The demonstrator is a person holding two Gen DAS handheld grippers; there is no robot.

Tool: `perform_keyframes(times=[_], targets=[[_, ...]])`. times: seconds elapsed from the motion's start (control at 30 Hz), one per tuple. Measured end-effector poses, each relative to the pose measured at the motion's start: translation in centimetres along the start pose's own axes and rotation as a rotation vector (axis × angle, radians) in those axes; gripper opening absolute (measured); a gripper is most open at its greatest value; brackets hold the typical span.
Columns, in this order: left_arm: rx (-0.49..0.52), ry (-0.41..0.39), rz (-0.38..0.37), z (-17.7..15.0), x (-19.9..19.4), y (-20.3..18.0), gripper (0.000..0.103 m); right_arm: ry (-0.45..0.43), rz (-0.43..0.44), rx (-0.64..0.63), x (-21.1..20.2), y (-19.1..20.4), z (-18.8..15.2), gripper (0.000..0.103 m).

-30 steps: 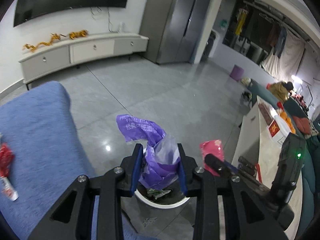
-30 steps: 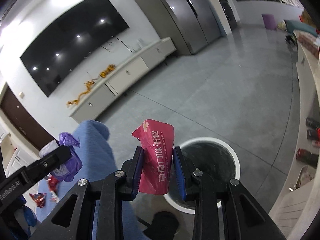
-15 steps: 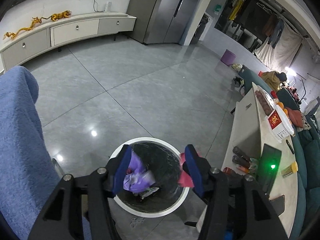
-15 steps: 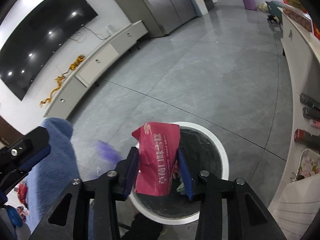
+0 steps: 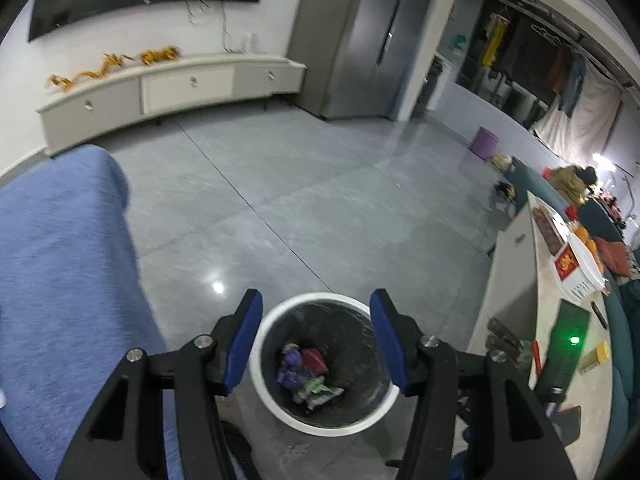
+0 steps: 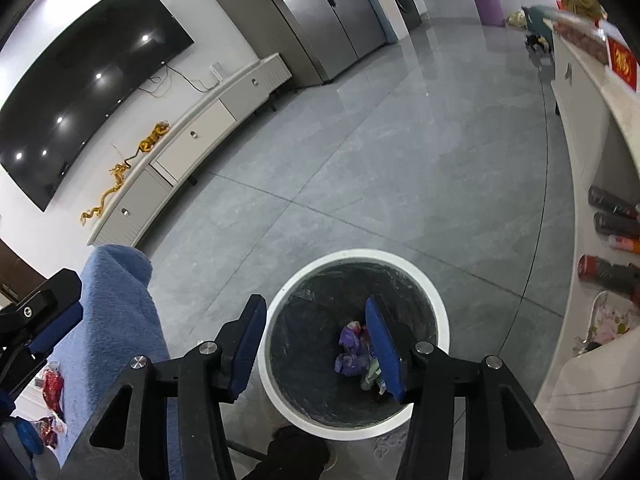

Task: Collect trash
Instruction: 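Move both tools back over the remaining trash on the rug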

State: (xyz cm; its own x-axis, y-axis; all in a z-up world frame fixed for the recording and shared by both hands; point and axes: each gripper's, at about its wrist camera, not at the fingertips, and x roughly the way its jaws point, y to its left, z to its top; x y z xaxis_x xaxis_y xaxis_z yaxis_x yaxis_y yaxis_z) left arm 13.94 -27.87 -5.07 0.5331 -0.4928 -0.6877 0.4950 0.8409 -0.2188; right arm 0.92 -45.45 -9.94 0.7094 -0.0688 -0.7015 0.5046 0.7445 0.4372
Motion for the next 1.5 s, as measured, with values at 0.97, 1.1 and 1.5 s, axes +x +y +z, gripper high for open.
perform_keyframes(times=[0.97, 1.1, 1.5], targets=[[-0.016, -0.378, 0.186, -1.6, -22.3, 3.5, 0.071, -0.276, 0.049, -0.262, -16.2, 11.5, -1.7, 0.059], [-0.031, -0.422, 0.206, -2.3, -25.4, 4.1, 0.071, -0.304, 0.072, -0.301, -18.2, 13.0, -2.4, 0.059], [-0.079, -0.559, 0.214, -5.1, -34.7, 5.4, 0.071, -0.405, 0.135, -0.423, -25.0, 17.7, -5.3, 0.06]])
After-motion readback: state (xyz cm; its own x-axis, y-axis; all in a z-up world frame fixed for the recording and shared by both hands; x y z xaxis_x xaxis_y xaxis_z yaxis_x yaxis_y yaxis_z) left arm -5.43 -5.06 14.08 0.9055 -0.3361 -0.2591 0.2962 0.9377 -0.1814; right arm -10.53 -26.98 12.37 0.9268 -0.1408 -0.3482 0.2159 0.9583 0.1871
